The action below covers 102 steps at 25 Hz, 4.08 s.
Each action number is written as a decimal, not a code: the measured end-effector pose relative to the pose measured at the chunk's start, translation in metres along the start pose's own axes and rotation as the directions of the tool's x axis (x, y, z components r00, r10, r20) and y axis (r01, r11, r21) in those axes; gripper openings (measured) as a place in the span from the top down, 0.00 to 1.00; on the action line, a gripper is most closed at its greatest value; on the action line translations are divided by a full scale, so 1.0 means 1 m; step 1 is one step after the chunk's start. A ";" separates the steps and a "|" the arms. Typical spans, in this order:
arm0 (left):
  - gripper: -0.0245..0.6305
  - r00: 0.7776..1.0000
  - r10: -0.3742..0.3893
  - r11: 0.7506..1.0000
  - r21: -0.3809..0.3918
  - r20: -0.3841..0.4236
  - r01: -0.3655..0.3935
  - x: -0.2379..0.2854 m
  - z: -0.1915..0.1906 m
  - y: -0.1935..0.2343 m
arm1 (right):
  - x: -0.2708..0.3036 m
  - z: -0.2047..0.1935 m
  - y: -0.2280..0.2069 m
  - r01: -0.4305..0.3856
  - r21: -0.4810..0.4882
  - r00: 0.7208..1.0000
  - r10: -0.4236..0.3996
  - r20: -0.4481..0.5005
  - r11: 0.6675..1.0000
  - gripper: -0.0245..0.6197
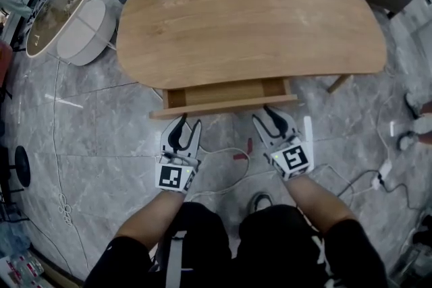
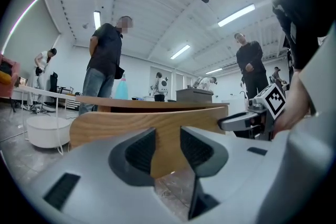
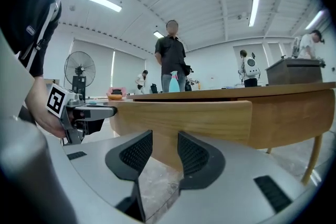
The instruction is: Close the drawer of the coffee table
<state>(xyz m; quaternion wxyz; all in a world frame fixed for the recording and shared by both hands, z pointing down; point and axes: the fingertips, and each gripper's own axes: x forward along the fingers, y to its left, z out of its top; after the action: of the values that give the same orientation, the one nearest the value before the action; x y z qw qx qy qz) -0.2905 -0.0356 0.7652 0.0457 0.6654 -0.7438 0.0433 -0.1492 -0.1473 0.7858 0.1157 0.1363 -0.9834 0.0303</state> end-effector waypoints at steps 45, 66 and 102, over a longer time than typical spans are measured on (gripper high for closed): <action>0.73 0.998 0.060 0.998 -0.003 -0.019 -0.060 0.014 0.041 -0.008 | -0.005 0.069 0.032 -0.017 -0.072 1.000 0.018 0.016 0.997 0.76; 0.73 0.996 0.055 0.998 -0.021 -0.072 -0.056 -0.070 0.142 -0.024 | -0.073 0.188 0.092 0.053 -0.027 0.997 -0.051 0.066 0.998 0.76; 0.73 0.994 -0.048 0.999 0.009 0.101 0.048 -0.245 0.638 -0.109 | -0.311 0.632 0.196 -0.083 -0.003 0.973 0.082 0.217 0.997 0.76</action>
<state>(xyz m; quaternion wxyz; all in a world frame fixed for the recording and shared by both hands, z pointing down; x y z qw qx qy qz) -0.1619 0.1145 0.1022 0.0069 0.6847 -0.7288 0.0111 -0.0509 0.0645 0.0930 0.0057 0.0982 -0.9949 0.0229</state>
